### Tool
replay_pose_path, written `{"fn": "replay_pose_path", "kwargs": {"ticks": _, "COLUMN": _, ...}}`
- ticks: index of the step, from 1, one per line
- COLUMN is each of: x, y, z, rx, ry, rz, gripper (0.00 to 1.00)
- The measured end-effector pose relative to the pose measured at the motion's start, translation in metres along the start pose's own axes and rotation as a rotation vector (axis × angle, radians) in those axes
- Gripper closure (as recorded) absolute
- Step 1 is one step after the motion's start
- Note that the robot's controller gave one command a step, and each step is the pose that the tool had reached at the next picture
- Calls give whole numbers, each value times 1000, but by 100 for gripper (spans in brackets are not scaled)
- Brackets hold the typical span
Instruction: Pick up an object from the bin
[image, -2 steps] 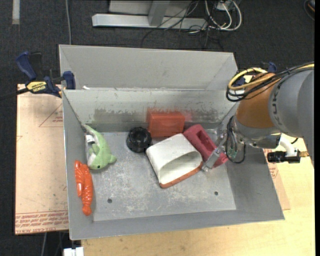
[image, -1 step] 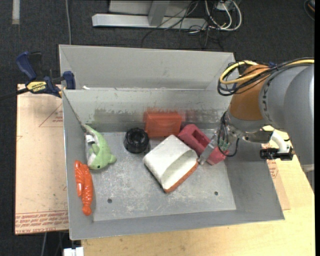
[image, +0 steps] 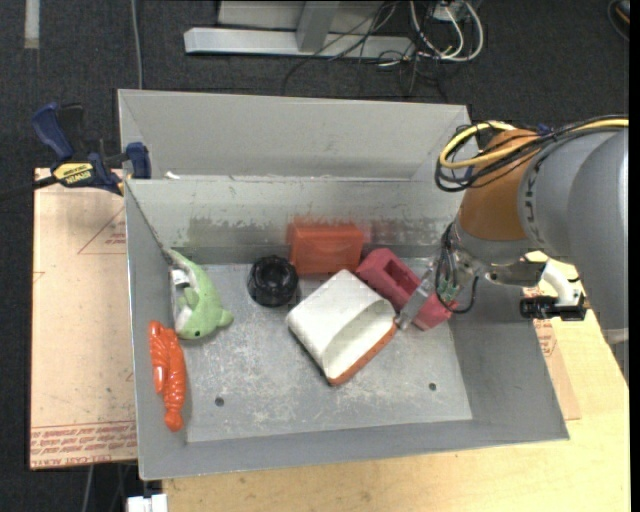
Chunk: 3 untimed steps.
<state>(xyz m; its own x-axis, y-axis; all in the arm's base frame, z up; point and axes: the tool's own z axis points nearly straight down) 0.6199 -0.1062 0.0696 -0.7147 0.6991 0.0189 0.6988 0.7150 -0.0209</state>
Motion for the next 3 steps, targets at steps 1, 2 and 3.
{"fn": "replay_pose_path", "kwargs": {"ticks": 1, "x": 1, "y": -1, "z": -5, "rx": 2, "ry": 2, "rz": 0, "gripper": 100}}
{"fn": "replay_pose_path", "kwargs": {"ticks": 2, "x": 1, "y": 0, "z": -19, "rx": -1, "ry": 1, "rz": 0, "gripper": 100}}
{"fn": "replay_pose_path", "kwargs": {"ticks": 3, "x": 3, "y": -1, "z": -32, "rx": 1, "ry": 5, "rz": -1, "gripper": 100}}
